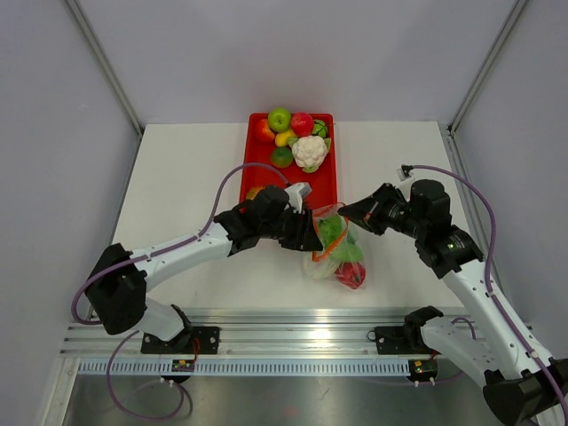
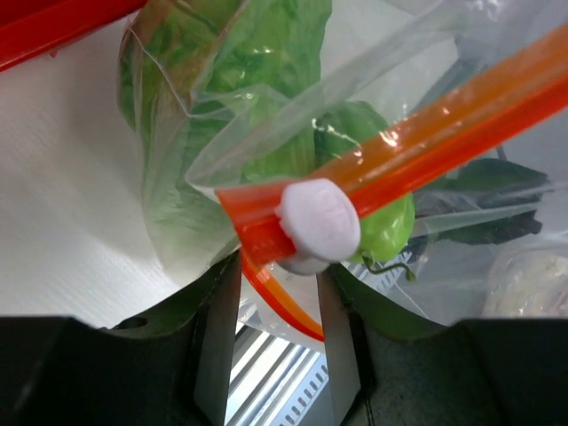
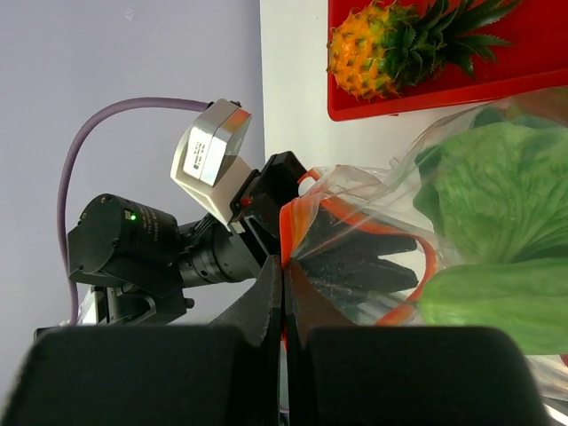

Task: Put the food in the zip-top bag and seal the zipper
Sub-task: Adjust the zipper food storage bag at the center of the board.

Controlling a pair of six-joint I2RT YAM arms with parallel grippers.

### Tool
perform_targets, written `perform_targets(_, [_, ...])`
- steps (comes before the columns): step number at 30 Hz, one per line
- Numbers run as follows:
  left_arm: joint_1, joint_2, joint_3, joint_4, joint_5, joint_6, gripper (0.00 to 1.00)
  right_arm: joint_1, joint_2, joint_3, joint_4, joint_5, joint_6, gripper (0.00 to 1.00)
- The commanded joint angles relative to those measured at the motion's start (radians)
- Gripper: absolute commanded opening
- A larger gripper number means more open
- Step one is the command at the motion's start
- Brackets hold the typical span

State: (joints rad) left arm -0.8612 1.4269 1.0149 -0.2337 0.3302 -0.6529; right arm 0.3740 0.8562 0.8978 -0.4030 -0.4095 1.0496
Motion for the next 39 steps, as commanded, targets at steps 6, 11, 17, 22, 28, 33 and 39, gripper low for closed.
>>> perform_targets(6, [-0.010, 0.053, 0.001, 0.085, -0.028, -0.005, 0.52, 0.009, -0.002, 0.049, 0.041, -0.006, -0.007, 0.00])
perform_targets(11, [-0.012, 0.081, 0.001, 0.089, 0.006, 0.001, 0.54, 0.009, 0.007, 0.047, 0.052, -0.011, 0.000, 0.00])
perform_targets(17, [-0.012, 0.121, -0.013, 0.174, 0.124, -0.053, 0.40, 0.011, 0.012, 0.049, 0.059, -0.012, 0.004, 0.00])
perform_targets(22, [-0.013, 0.119, -0.010, 0.189, 0.141, -0.067, 0.18, 0.009, 0.007, 0.044, 0.055, -0.008, 0.006, 0.00])
perform_targets(28, [-0.012, 0.034, 0.011, 0.120, 0.106, -0.034, 0.00, 0.011, -0.011, 0.041, 0.026, 0.008, -0.005, 0.00])
perform_targets(33, [-0.007, -0.066, 0.028, 0.068, 0.118, -0.022, 0.00, 0.011, -0.028, 0.062, -0.078, 0.087, -0.080, 0.00])
perform_targets(39, [-0.002, -0.106, 0.044, 0.057, 0.144, -0.025, 0.00, 0.009, -0.029, 0.079, -0.165, 0.138, -0.143, 0.00])
